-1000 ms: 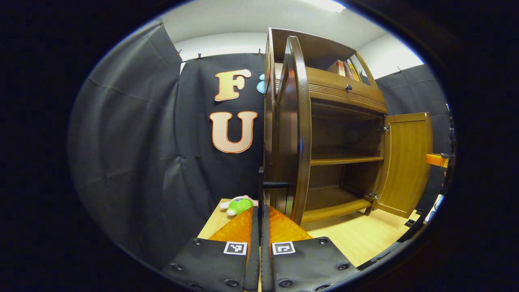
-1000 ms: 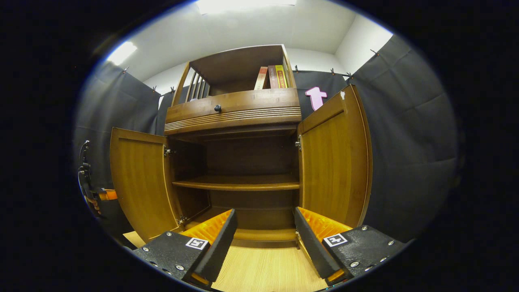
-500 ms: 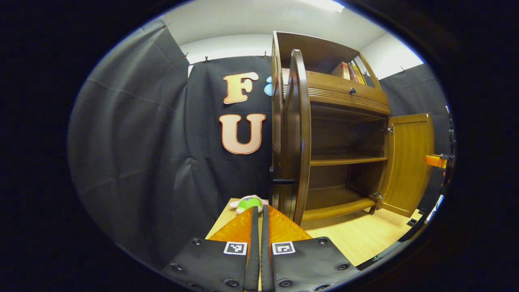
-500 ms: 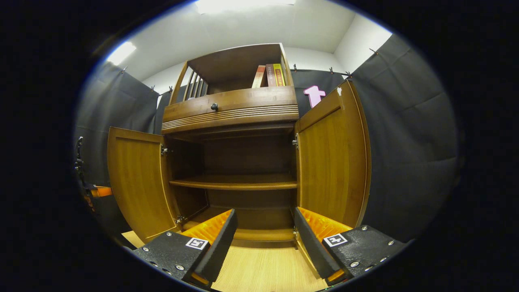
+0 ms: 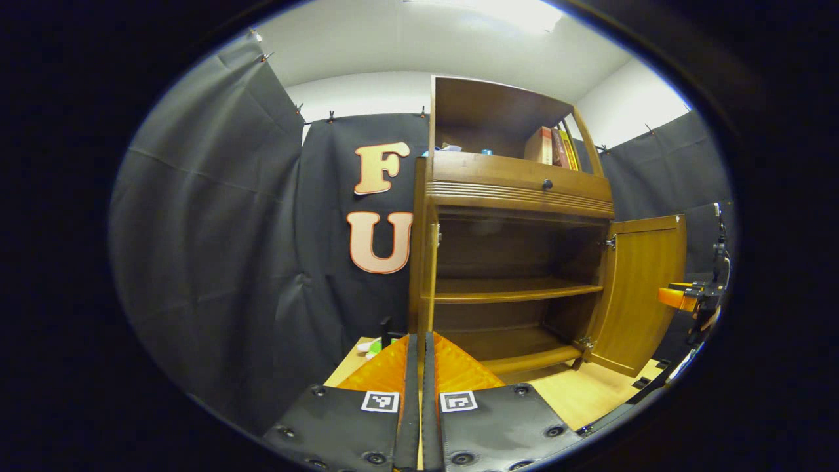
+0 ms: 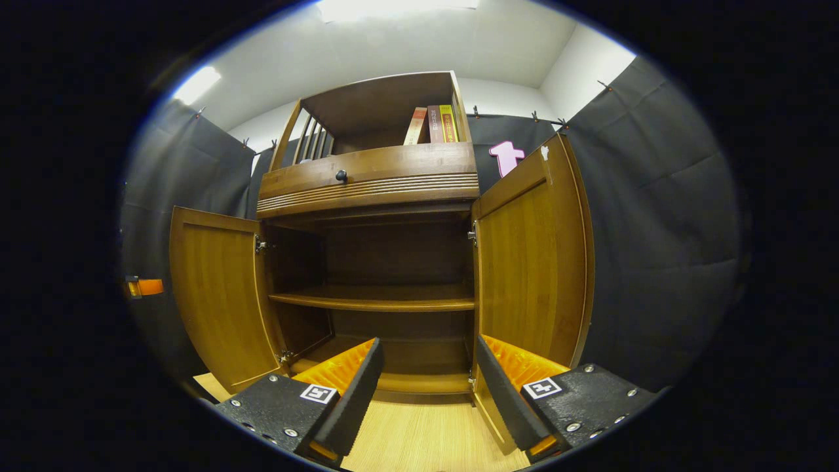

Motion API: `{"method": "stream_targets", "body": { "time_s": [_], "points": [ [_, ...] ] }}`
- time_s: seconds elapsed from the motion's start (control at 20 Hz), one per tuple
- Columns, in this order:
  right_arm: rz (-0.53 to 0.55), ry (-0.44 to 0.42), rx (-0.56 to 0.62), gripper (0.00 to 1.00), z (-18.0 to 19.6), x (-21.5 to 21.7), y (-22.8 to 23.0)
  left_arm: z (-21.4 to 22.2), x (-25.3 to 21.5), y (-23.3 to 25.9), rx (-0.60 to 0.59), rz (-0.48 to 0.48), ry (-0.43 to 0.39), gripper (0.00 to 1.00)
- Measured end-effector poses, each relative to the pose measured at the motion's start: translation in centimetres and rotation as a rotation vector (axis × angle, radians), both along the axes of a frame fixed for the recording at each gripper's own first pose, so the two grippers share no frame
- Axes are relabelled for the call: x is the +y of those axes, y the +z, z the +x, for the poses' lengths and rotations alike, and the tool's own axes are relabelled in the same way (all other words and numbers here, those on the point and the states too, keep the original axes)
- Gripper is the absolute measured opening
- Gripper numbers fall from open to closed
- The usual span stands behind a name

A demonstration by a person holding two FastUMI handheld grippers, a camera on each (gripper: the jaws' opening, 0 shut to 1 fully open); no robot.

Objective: Open the right door of the double-door shoe cabinet with the right hand, and open the left door with the left hand.

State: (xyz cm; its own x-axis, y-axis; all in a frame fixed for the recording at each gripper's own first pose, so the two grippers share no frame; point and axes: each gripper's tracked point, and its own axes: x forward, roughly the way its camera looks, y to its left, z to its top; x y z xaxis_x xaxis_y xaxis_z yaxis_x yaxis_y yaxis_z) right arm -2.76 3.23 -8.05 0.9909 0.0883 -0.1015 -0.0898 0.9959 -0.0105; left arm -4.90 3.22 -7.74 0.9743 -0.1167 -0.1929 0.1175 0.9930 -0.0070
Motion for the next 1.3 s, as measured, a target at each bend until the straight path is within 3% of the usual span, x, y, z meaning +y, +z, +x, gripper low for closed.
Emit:
{"method": "stream_targets", "body": {
  "time_s": [0.1, 0.25, 0.5, 0.55, 0.8, 0.95, 1.05, 1.1, 1.15, 1.2, 1.3],
  "points": [
    [-0.005, -0.002, -0.003, 0.99, 0.0, -0.3, 0.4, 0.4, -1.7, 1.0, -0.011, -0.007, -0.011, 0.09],
    [-0.001, -0.008, -0.011, 0.99, 0.1, -0.9, 0.8, 1.3, -3.5, 2.1, -0.045, 0.025, -0.008, 0.25],
    [-0.007, -0.027, -0.022, 0.99, 0.4, -2.0, 1.8, 2.4, -8.3, 2.9, -0.048, 0.032, -0.052, 0.59],
    [-0.015, -0.029, -0.025, 0.88, 0.4, -2.2, 2.0, 2.7, -9.0, 3.2, -0.05, 0.03, -0.058, 0.67],
    [-0.037, -0.043, -0.048, 0.88, -0.1, -2.9, 3.5, 3.7, -11.6, 3.6, -0.066, 0.036, -0.079, 1.0],
    [-0.032, -0.05, -0.052, 0.88, 0.0, -3.5, 4.1, 4.2, -12.2, 3.6, -0.063, 0.034, -0.079, 0.99],
    [-0.035, -0.053, -0.053, 0.99, 0.0, -3.8, 4.4, 4.4, -12.1, 3.5, -0.063, 0.024, -0.071, 0.99],
    [-0.038, -0.054, -0.052, 0.88, 0.0, -3.9, 4.4, 4.5, -12.0, 3.5, -0.061, 0.018, -0.068, 0.99],
    [-0.04, -0.053, -0.05, 0.88, 0.1, -3.9, 4.4, 4.6, -11.9, 3.3, -0.056, 0.011, -0.065, 0.99],
    [-0.037, -0.052, -0.045, 0.96, 0.1, -3.8, 4.3, 4.7, -11.8, 3.1, -0.048, 0.007, -0.062, 0.99],
    [-0.022, -0.043, -0.032, 0.91, 0.2, -3.6, 4.1, 4.9, -11.7, 2.6, -0.035, 0.002, -0.066, 0.99]
  ]
}}
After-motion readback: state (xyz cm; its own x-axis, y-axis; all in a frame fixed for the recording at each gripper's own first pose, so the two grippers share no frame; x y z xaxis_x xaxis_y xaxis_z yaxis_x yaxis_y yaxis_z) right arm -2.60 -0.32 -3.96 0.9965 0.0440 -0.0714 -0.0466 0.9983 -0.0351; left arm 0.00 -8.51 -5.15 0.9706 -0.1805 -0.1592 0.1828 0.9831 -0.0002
